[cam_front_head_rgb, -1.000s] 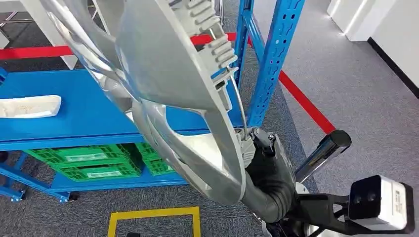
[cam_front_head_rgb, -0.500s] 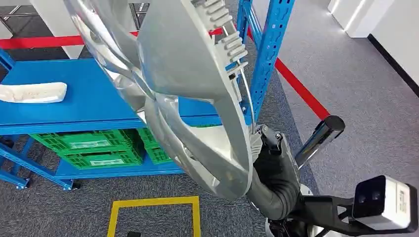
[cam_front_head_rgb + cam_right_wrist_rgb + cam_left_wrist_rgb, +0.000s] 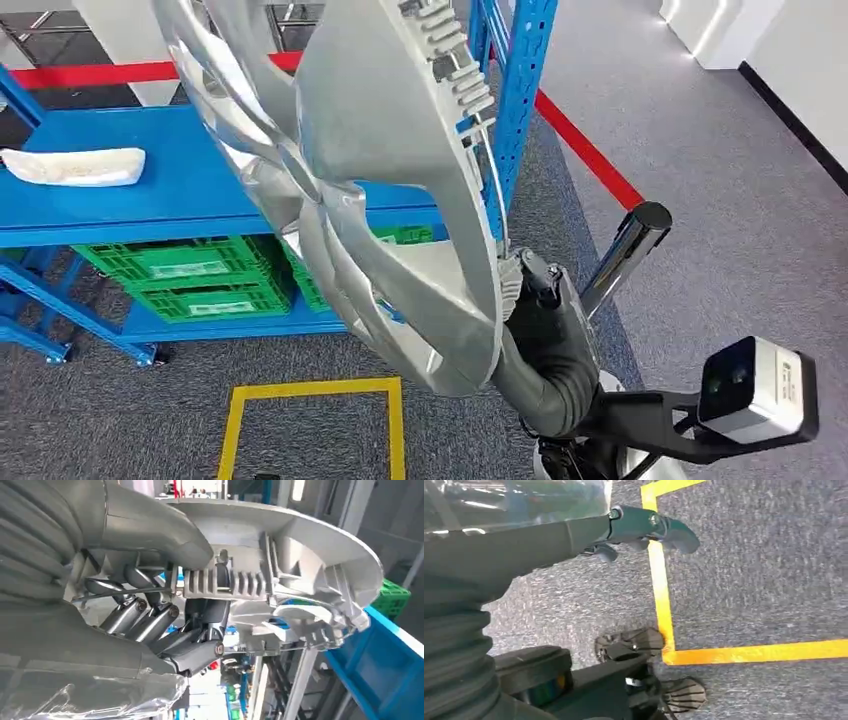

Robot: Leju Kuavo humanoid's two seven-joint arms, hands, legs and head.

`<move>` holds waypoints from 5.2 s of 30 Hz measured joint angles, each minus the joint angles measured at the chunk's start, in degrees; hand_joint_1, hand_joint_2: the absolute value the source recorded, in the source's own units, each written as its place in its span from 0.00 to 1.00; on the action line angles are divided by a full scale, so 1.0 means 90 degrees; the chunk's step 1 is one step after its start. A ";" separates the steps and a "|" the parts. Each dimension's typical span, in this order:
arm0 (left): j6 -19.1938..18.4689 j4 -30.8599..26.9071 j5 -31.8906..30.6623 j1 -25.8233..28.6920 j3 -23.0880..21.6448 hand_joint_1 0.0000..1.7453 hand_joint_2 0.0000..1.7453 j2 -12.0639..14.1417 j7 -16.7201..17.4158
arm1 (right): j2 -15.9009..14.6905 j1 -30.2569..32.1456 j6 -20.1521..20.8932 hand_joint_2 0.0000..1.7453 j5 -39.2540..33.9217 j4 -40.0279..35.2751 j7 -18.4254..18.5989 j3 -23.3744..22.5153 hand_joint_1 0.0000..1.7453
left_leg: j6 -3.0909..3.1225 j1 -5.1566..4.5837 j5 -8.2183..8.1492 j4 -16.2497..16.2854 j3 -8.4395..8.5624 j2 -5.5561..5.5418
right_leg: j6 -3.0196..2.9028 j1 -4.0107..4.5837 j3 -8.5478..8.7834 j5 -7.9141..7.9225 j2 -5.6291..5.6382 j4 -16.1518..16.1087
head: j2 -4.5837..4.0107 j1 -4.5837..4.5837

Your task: Take the parts from the cabinet and place them on the table.

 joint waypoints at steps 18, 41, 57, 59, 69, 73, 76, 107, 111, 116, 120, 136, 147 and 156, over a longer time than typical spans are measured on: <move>0.0049 0.0005 0.0058 -0.0019 -0.0063 0.00 1.00 0.0002 0.0034 | -0.0017 0.0014 -0.0070 1.00 -0.0080 0.0027 0.0046 -0.0066 1.00 | -0.0196 0.0074 0.0440 0.0601 -0.1494 0.0066 | -0.0129 -0.0042 0.0659 -0.0772 0.0062 0.0016 | 0.0000 0.0078; 0.0090 0.0002 0.0141 -0.0122 -0.0192 0.00 1.00 0.0034 0.0109 | -0.0019 0.0113 -0.0338 1.00 -0.0112 0.0083 0.0041 -0.0168 1.00 | 0.0177 -0.0015 0.0610 0.0221 -0.1089 0.0034 | 0.0129 -0.0003 0.0222 -0.0531 0.0102 0.1230 | 0.0000 0.0029; 0.0083 0.0005 0.0248 -0.0032 -0.0270 0.00 1.00 0.0046 0.0172 | 0.0005 0.0269 -0.0413 1.00 -0.0197 0.0141 0.0012 -0.0267 1.00 | -0.0154 0.0095 0.0477 0.0543 -0.0766 0.0095 | -0.0135 -0.0010 0.0724 -0.0727 -0.0257 -0.0061 | 0.0000 -0.0061; 0.0090 0.0005 0.0250 -0.0038 -0.0270 0.00 1.00 0.0053 0.0172 | 0.0012 0.0277 -0.0413 1.00 -0.0197 0.0141 0.0002 -0.0277 1.00 | -0.0052 0.0005 0.0388 0.0268 -0.0653 0.0211 | -0.0048 0.0016 0.0680 -0.0689 -0.0321 -0.0061 | 0.0000 -0.0056; 0.0286 0.0002 0.0418 0.0007 -0.0291 0.00 1.00 0.0065 0.0117 | 0.0027 0.0432 -0.0389 1.00 -0.0325 0.0211 -0.0056 -0.0316 1.00 | 0.0171 0.0044 0.0496 0.0158 -0.0783 -0.0080 | 0.0129 0.0003 -0.0190 -0.1449 0.0030 0.1789 | 0.0000 0.0015; 0.0318 0.0002 0.0469 0.0009 -0.0296 0.00 1.00 0.0092 0.0129 | 0.0032 0.0464 -0.0328 1.00 -0.0389 0.0265 -0.0126 -0.0330 1.00 | 0.0090 0.0027 0.0464 0.0286 -0.0869 -0.0281 | 0.0051 -0.0016 0.0567 -0.0668 0.0402 0.0174 | 0.0000 0.0085; 0.0316 0.0002 0.0505 0.0046 -0.0306 0.00 1.00 0.0158 0.0219 | 0.0073 0.0503 -0.0218 1.00 -0.0469 0.0277 -0.0204 -0.0357 1.00 | -0.0009 0.0069 0.0529 0.0335 -0.1012 -0.0406 | -0.0005 0.0013 0.0516 -0.0670 0.0315 0.0067 | 0.0000 0.0114; 0.0202 -0.0005 0.0947 0.0070 -0.0454 0.00 1.00 0.0153 0.0063 | 0.0138 -0.0025 -0.0427 1.00 -0.0452 0.0500 0.0692 -0.0391 1.00 | -0.0044 0.0111 0.0507 0.0416 -0.1083 -0.0533 | -0.0002 -0.0018 0.0307 -0.0605 0.0473 0.0200 | 0.0000 0.0044; 0.0180 -0.0002 0.1027 0.0089 -0.0454 0.00 1.00 0.0122 0.0022 | 0.0155 -0.0201 -0.0427 1.00 -0.0483 0.0539 0.0748 -0.0345 1.00 | -0.0176 0.0078 0.0231 0.0772 -0.1224 -0.0211 | -0.0133 -0.0077 0.0358 -0.0587 0.0192 0.0150 | 0.0000 -0.0041; 0.0153 -0.0002 0.1066 0.0089 -0.0454 0.00 1.00 0.0070 0.0148 | 0.0182 -0.0421 -0.0430 1.00 -0.0583 0.0592 0.0799 -0.0253 1.00 | -0.0239 0.0113 -0.0200 0.2221 -0.1872 -0.0057 | -0.0156 -0.0057 0.0380 -0.0621 -0.0147 0.0156 | 0.0000 -0.0058; 0.0155 0.0000 0.1078 0.0074 -0.0454 0.00 1.00 0.0054 0.0265 | 0.0187 -0.0542 -0.0464 1.00 -0.0583 0.0614 0.0835 -0.0168 1.00 | -0.0072 0.0001 0.0494 0.0484 -0.0993 0.0306 | -0.0104 -0.0014 0.0451 -0.0657 -0.0319 0.0119 | 0.0000 -0.0061; 0.0126 0.0007 0.1134 0.0073 -0.0459 0.00 1.00 0.0017 0.0287 | 0.0187 -0.0698 -0.0505 1.00 -0.0590 0.0712 0.0882 0.0141 1.00 | 0.0059 0.0050 0.0433 0.0498 -0.1053 -0.0433 | 0.0061 -0.0041 0.0230 -0.0539 0.0451 0.0224 | 0.0000 0.0000; 0.0126 0.0007 0.1154 0.0097 -0.0469 0.00 1.00 -0.0010 0.0335 | 0.0185 -0.0685 -0.0578 1.00 -0.0612 0.0746 0.0935 0.0209 1.00 | -0.0238 0.0140 -0.0118 0.2186 -0.1927 -0.0050 | -0.0132 -0.0068 0.0346 -0.0587 -0.0131 0.0173 | 0.0000 -0.0095; 0.0126 0.0007 0.1171 0.0115 -0.0474 0.00 1.00 -0.0012 0.0342 | 0.0177 -0.0675 -0.0583 1.00 -0.0631 0.0758 0.0952 0.0211 1.00 | 0.0091 0.0085 0.0599 0.0291 -0.1019 0.0113 | 0.0142 -0.0037 0.0484 -0.0735 -0.0314 0.0134 | 0.0000 -0.0082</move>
